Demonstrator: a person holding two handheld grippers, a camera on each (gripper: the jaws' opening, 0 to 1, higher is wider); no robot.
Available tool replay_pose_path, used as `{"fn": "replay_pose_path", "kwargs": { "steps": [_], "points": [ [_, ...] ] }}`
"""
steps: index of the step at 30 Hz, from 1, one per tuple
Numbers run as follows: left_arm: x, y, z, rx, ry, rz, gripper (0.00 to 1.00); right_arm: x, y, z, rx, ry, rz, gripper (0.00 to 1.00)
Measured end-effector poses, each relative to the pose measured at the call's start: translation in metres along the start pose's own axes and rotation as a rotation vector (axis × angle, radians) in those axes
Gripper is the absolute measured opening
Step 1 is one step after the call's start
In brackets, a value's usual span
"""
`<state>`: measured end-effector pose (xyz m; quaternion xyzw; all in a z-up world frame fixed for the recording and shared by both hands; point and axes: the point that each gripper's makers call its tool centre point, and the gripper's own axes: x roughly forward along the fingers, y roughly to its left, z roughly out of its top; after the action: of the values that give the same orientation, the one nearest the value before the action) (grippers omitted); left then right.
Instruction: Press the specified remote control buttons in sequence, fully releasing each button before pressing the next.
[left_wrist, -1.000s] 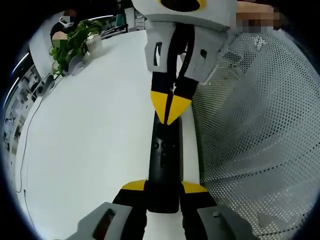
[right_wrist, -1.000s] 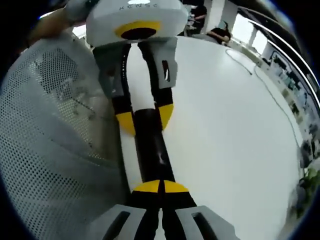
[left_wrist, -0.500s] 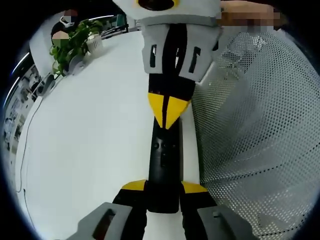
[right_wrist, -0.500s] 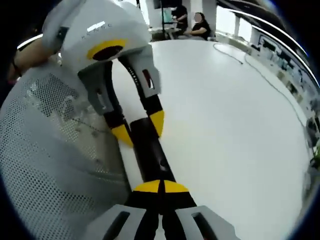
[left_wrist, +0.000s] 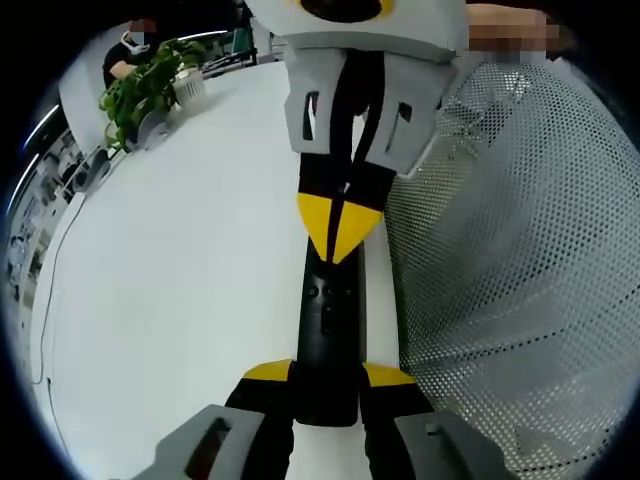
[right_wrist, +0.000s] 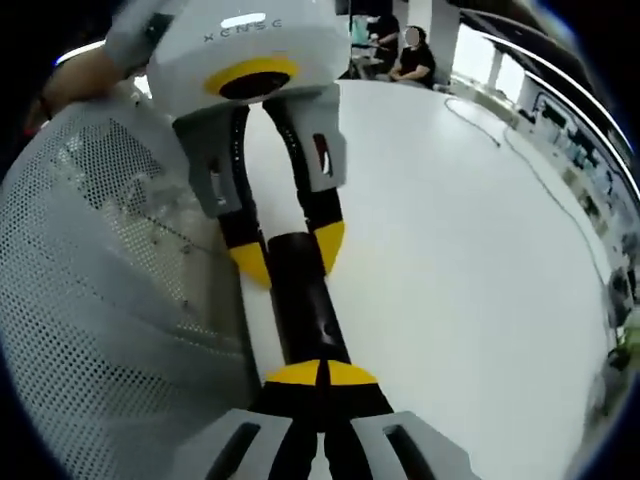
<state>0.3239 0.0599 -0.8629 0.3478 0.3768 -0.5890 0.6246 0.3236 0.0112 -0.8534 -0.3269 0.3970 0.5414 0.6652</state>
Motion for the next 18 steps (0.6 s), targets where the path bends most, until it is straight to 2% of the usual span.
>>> {"fn": "replay_pose_path", "kwargs": {
  "steps": [5,10,15,18],
  "points": [
    [0.0,0.0,0.0,0.003,0.0,-0.001,0.25,-0.001,-0.002,-0.001,0.026,-0.005,-0.005,0.0],
    [0.0,0.0,0.0,0.002,0.001,0.001,0.25,-0.002,-0.004,0.0,0.13,-0.043,0.03,0.0],
    [0.0,0.0,0.0,0.002,0.0,0.002,0.25,-0.003,-0.005,0.005,0.1,-0.053,0.009,0.0],
    [0.0,0.0,0.0,0.011,-0.003,-0.001,0.25,-0.003,-0.002,0.01,0.094,-0.079,0.029,0.0]
  ]
}}
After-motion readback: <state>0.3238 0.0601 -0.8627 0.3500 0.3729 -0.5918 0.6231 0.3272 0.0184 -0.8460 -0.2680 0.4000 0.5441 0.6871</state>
